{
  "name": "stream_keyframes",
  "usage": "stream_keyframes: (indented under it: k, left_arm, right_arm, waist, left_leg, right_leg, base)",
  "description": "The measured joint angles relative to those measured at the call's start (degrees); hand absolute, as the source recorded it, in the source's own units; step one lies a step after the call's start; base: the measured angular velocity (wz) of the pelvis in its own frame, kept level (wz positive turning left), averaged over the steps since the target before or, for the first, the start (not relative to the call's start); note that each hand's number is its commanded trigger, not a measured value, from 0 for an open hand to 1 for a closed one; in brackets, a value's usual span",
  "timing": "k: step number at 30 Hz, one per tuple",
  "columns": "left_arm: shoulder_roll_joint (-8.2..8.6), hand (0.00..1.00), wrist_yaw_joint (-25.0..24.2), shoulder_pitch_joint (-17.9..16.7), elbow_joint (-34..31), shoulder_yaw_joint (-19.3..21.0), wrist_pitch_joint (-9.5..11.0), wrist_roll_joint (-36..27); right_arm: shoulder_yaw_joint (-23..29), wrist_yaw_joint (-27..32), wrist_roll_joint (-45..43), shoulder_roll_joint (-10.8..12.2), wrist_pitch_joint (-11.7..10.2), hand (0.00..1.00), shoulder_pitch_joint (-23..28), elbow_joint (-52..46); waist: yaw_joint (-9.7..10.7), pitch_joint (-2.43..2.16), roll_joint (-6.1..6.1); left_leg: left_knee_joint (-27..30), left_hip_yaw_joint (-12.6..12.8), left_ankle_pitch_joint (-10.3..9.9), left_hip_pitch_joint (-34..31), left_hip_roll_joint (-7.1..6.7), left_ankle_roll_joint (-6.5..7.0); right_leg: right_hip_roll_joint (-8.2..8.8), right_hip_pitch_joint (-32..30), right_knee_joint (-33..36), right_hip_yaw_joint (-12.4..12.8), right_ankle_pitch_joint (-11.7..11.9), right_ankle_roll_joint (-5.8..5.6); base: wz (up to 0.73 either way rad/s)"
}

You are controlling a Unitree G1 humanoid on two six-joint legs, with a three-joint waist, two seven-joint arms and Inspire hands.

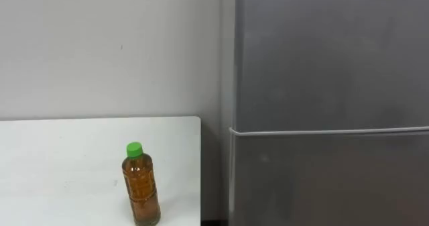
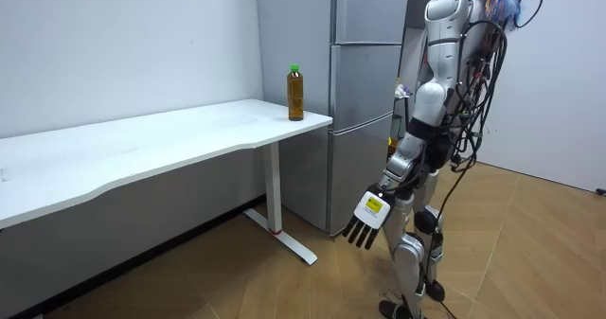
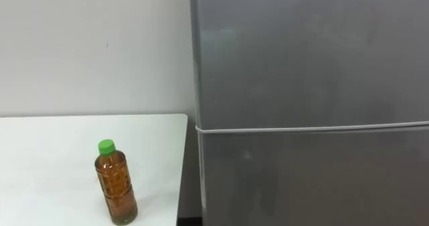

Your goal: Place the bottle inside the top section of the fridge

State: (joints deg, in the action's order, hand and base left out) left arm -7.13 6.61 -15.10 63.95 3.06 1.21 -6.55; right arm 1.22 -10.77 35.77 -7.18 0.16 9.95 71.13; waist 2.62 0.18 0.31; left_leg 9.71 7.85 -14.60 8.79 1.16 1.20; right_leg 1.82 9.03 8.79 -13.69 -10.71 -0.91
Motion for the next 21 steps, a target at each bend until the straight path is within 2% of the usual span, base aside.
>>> stream_keyframes:
  k: [9, 15, 17, 21]
  left_arm:
    - [-0.04, 0.0, 1.66, 0.02, -0.02, -0.06, -0.18, 2.28]
    - [-0.22, 0.0, 1.92, -0.38, 0.14, 0.1, -1.75, 2.48]
    - [-0.25, 0.0, 2.21, -0.7, 0.14, 0.21, -2.65, 2.12]
    - [-0.02, 0.0, 3.62, -0.45, -0.07, 1.29, -3.12, 1.17]
  right_arm:
    - [-1.0, -0.02, -0.3, -0.15, 0.72, 0.0, -0.55, 0.16]
    - [-1.62, 0.07, -0.24, -0.25, 1.19, 0.0, -0.74, 0.18]
    - [-1.68, 0.13, -0.2, -0.25, 1.22, 0.0, -0.63, 0.17]
    - [-1.65, 0.12, 0.33, -0.26, 1.21, 0.0, -0.15, 0.01]
  waist:
    - [0.0, 0.21, -0.58]
    - [-0.06, 0.2, -0.81]
    - [-0.47, 0.2, -0.79]
    - [-1.41, 0.18, -0.8]
  left_leg:
    - [0.02, 0.0, 0.0, -0.2, 0.0, 0.0]
    - [-0.01, 0.08, 0.0, -0.09, -0.03, 0.0]
    - [0.03, 0.53, 0.01, 0.32, -0.04, -0.01]
    - [-0.04, 0.67, -0.03, 0.39, 0.14, -0.06]
  right_leg:
    - [0.01, 0.03, -0.02, 0.12, -0.01, -0.01]
    - [-0.07, 0.02, -0.13, 0.73, -0.01, -0.01]
    - [-0.15, -0.04, -0.13, 0.75, -0.01, -0.01]
    - [-0.16, -0.08, -0.15, 0.59, -0.01, -0.01]
  base:
    - [0.0]
    - [-0.01]
    - [-0.1]
    - [-0.02]
